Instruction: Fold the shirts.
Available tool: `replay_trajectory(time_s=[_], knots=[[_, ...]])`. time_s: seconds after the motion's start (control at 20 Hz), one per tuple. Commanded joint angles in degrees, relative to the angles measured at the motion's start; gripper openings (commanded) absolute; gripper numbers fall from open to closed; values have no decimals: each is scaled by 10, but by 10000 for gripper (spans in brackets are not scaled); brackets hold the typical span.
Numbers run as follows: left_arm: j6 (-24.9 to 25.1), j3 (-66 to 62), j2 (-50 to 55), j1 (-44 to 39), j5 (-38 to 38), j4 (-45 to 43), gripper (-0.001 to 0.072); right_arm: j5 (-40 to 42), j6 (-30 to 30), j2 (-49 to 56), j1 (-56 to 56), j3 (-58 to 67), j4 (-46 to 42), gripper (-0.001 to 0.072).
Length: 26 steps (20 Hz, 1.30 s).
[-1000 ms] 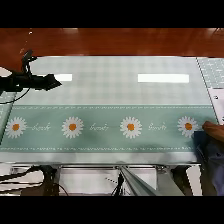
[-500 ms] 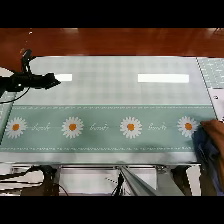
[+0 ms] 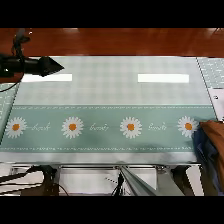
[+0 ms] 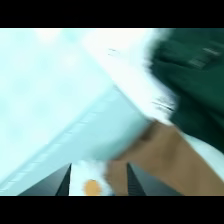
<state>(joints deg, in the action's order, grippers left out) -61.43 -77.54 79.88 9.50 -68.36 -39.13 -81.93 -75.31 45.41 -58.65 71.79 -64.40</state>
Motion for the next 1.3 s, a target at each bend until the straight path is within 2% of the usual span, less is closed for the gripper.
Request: replay_trajectory(time_s=[0.0,0.1,0.2,0.3,0.4,0.5,1.25], knots=[[-52,-45,-49,-50,-28,-98,420,28,28,41,126,0,62,474],[-104,-46,-82,-103,-33,-206,429,29,26,78,245,0,-12,605],[-122,-46,-97,-170,-66,-296,718,30,18,118,360,0,-86,625],[-177,-44,-96,-234,-88,-398,717,40,-1,157,445,0,-121,625],[-271,-43,-93,-287,-89,-510,718,42,-11,193,497,0,-127,625],[-324,-43,-91,-316,-86,-556,714,42,-20,219,522,0,-127,625],[-323,-43,-69,-323,-86,-554,712,46,-20,240,528,0,-125,622]])
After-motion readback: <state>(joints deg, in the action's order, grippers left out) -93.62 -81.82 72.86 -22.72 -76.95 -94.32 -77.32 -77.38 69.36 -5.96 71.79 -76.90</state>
